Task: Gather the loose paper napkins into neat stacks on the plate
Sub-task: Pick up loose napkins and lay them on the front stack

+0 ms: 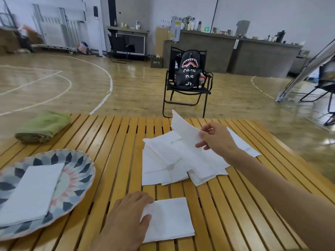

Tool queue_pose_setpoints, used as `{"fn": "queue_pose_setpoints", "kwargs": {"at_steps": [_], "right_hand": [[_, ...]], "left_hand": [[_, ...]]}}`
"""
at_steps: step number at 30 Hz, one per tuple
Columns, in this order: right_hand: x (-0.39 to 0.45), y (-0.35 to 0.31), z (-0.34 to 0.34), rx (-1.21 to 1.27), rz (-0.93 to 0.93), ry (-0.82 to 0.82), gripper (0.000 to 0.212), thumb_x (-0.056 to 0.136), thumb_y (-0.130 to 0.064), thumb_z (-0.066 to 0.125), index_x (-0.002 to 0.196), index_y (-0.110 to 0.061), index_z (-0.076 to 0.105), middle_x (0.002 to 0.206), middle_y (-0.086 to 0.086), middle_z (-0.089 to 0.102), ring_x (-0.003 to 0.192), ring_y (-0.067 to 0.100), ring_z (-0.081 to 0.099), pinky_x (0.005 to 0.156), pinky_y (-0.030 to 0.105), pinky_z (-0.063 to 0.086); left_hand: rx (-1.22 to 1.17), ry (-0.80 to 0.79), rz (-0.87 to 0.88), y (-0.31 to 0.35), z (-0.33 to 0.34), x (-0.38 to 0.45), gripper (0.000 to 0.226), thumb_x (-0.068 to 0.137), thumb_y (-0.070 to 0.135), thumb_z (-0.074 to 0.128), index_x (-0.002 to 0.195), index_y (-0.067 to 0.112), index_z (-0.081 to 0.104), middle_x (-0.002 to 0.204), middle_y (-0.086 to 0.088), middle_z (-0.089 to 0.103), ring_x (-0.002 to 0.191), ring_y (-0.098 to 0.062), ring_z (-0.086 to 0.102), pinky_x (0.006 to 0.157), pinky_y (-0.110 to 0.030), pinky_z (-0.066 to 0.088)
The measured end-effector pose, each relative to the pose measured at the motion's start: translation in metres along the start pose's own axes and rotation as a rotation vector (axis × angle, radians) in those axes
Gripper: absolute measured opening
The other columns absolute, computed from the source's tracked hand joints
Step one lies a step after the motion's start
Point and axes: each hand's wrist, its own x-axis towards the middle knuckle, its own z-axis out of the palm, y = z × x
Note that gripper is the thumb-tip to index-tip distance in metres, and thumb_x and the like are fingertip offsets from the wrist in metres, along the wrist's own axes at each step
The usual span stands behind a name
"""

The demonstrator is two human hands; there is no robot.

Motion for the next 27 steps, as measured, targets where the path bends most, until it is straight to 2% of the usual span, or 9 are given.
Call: {"fn": "queue_pose_setpoints", "kwargs": {"at_steps": [3,5,7,13,16,20,22,24,27], "right_hand": [[-0.045,-0.020,-0.011,0.094,-0.090,0.000,0.005,0.094,-0.014,0.065,0.096,-0.012,0.061,0.085,0.003,0.076,0.077,0.012,0.076,0.070,0.027,0.061],[-0.079,-0.029,-0.011,0.174,-0.159,-0.010,0.004,0.093,-0.015,0.068,0.093,-0.014,0.064,0.086,0.000,0.077,0.084,0.010,0.075,0.073,0.024,0.060],[-0.110,-0.031,-0.002,0.222,-0.236,-0.016,0.005,0.092,-0.018,0.070,0.091,-0.019,0.065,0.090,-0.002,0.076,0.088,0.009,0.074,0.077,0.019,0.058],[-0.158,-0.011,0.033,0.085,-0.382,-0.121,0.015,0.090,-0.018,0.071,0.092,-0.033,0.066,0.112,-0.022,0.071,0.108,0.003,0.067,0.092,0.015,0.051],[-0.161,-0.003,0.040,-0.008,-0.458,-0.153,0.016,0.089,-0.016,0.073,0.093,-0.031,0.067,0.118,-0.026,0.068,0.111,0.001,0.064,0.093,0.014,0.049],[-0.161,0.001,0.042,-0.059,-0.596,-0.164,0.011,0.089,-0.030,0.072,0.094,-0.020,0.071,0.128,-0.023,0.063,0.123,-0.002,0.057,0.097,0.012,0.045],[-0.162,0.003,0.043,0.080,-0.462,-0.167,0.025,0.088,-0.044,0.073,0.105,-0.025,0.071,0.128,-0.021,0.065,0.121,-0.001,0.059,0.094,0.015,0.049],[-0.159,0.002,0.045,0.363,-0.151,-0.165,0.044,0.082,-0.052,0.070,0.121,-0.032,0.065,0.125,-0.020,0.067,0.117,0.002,0.063,0.095,0.025,0.052],[-0.148,0.009,0.042,0.791,0.247,-0.322,0.057,0.089,-0.039,0.071,0.139,-0.016,0.054,0.127,-0.002,0.070,0.118,0.020,0.066,0.102,0.043,0.048]], "left_hand": [[-0.339,0.095,-0.084,0.007,-0.007,-0.001,0.008,0.096,0.050,0.051,0.103,0.053,0.054,0.112,0.043,0.052,0.115,0.012,0.047,0.090,-0.008,0.036],[-0.607,0.155,-0.119,0.011,-0.017,0.000,0.022,0.091,0.061,0.047,0.099,0.049,0.064,0.103,0.034,0.064,0.102,0.012,0.057,0.082,-0.011,0.044],[-0.893,0.180,-0.130,0.016,-0.029,0.001,0.044,0.088,0.068,0.043,0.103,0.036,0.070,0.101,0.018,0.073,0.097,0.002,0.066,0.085,-0.024,0.051],[-1.558,0.112,-0.247,0.007,-0.051,-0.002,0.082,0.083,0.074,0.048,0.121,0.003,0.064,0.115,-0.019,0.070,0.108,-0.035,0.068,0.088,-0.049,0.056],[-1.649,0.141,-0.289,0.002,-0.054,-0.005,0.062,0.088,0.059,0.061,0.118,0.004,0.064,0.110,-0.021,0.071,0.104,-0.037,0.069,0.078,-0.042,0.058],[-1.485,0.263,-0.403,-0.002,-0.049,-0.004,0.025,0.090,0.015,0.068,0.113,0.006,0.066,0.091,-0.003,0.076,0.083,-0.015,0.074,0.065,-0.025,0.057],[-1.461,0.288,-0.388,-0.002,-0.047,-0.002,0.022,0.090,0.012,0.067,0.111,0.009,0.067,0.092,0.000,0.076,0.084,-0.012,0.073,0.064,-0.023,0.057],[-1.453,0.285,-0.346,0.000,-0.047,-0.002,0.022,0.089,0.014,0.068,0.111,0.013,0.069,0.096,0.001,0.076,0.088,-0.013,0.073,0.066,-0.024,0.057],[-1.404,0.239,-0.291,0.003,-0.044,-0.002,0.023,0.087,0.016,0.069,0.111,0.017,0.070,0.102,0.001,0.076,0.093,-0.015,0.072,0.071,-0.025,0.058]]}}
